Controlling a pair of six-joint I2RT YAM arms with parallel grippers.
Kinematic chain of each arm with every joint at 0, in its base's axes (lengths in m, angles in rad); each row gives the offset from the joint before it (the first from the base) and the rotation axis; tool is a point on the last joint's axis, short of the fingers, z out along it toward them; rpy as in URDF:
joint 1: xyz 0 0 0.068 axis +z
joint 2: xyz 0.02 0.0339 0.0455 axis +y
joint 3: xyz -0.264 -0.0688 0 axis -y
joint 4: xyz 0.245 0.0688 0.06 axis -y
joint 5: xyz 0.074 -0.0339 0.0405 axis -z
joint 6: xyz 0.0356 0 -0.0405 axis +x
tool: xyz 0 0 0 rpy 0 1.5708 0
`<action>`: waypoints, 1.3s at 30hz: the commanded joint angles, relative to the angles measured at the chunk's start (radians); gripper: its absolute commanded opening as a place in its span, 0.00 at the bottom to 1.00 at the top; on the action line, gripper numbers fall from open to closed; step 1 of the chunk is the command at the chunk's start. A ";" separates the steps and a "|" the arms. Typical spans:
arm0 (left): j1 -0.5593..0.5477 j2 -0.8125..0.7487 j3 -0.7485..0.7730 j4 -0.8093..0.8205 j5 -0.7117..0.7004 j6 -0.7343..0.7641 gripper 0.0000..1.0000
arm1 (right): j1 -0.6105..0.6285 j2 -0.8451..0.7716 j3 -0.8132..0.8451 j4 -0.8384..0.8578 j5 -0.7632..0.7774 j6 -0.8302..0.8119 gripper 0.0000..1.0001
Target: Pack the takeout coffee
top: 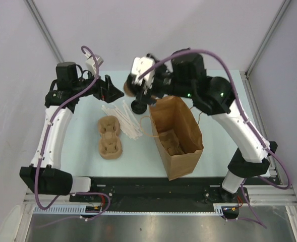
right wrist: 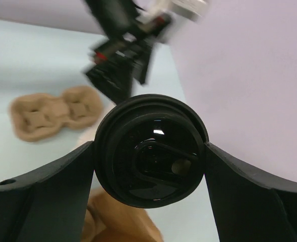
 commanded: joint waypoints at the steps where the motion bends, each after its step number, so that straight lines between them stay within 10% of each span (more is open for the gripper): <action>1: 0.041 -0.079 -0.051 0.044 -0.017 -0.029 1.00 | 0.182 -0.035 -0.007 0.001 0.056 -0.073 0.63; 13: 0.255 -0.092 -0.031 0.044 -0.074 -0.105 1.00 | 0.444 -0.044 -0.264 -0.138 0.099 -0.052 0.54; 22: 0.256 -0.127 -0.074 0.076 -0.057 -0.132 1.00 | 0.489 -0.048 -0.631 0.074 0.198 -0.050 0.54; 39: 0.259 -0.154 -0.115 0.106 -0.028 -0.126 1.00 | 0.457 0.051 -0.841 0.381 0.057 0.034 0.55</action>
